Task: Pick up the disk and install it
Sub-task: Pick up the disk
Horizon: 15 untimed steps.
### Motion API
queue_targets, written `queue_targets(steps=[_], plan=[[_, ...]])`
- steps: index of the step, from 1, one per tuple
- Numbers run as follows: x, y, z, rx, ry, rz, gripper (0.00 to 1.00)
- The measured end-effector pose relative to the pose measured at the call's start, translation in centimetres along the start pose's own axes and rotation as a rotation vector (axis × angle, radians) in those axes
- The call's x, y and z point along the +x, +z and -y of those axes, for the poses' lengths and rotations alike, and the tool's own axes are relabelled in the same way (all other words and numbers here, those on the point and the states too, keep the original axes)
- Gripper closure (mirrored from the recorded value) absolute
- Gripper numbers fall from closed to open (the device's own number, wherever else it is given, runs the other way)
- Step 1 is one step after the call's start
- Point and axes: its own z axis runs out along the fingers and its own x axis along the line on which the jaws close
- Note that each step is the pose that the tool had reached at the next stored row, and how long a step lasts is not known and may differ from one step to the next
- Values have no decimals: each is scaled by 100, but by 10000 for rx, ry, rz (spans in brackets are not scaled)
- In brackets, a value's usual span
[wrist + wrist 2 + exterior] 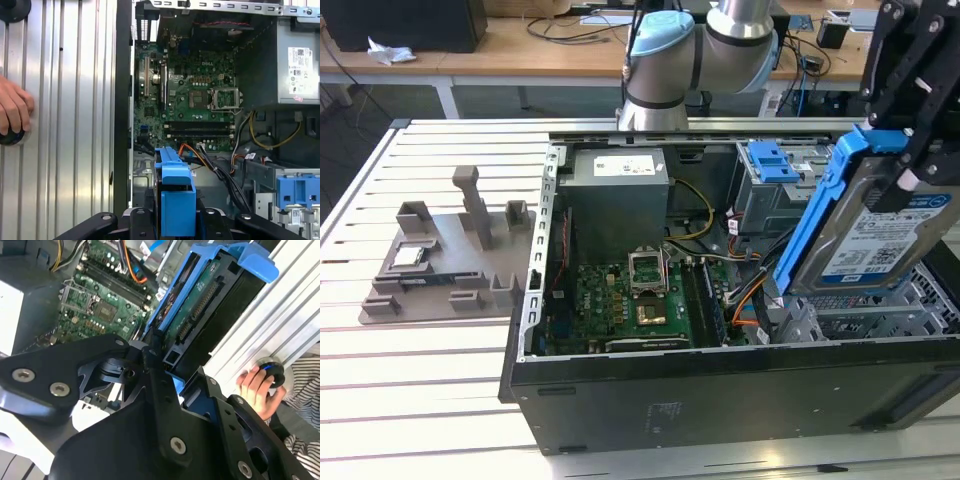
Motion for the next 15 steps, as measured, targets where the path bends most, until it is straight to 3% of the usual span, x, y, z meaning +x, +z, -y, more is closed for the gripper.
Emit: queue_targets(steps=[6, 12, 15], plan=[[-41, 47, 323, -8, 75, -36, 64], [-50, 66, 452, -21, 82, -32, 64], [-50, 66, 462, -20, 82, -33, 64]])
